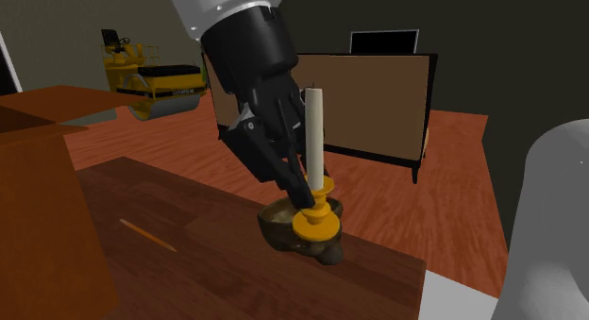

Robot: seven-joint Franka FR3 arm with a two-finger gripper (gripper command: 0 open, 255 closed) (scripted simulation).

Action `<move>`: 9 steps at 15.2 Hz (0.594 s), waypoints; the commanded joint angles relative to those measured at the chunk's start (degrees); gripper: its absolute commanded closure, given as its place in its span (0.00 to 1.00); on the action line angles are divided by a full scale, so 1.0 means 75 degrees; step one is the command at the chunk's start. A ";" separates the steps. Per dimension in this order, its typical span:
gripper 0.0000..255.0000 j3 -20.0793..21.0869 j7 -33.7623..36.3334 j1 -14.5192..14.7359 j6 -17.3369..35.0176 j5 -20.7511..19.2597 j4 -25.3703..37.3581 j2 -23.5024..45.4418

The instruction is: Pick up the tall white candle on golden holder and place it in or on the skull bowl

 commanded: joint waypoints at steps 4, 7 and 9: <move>1.00 -0.0515 -0.0625 -0.0393 0.0258 -0.0629 0.0315 0.0553; 1.00 -0.0872 -0.1062 -0.0666 0.0530 -0.1041 0.0574 0.1044; 1.00 -0.1098 -0.1341 -0.0836 0.0706 -0.1285 0.0791 0.1402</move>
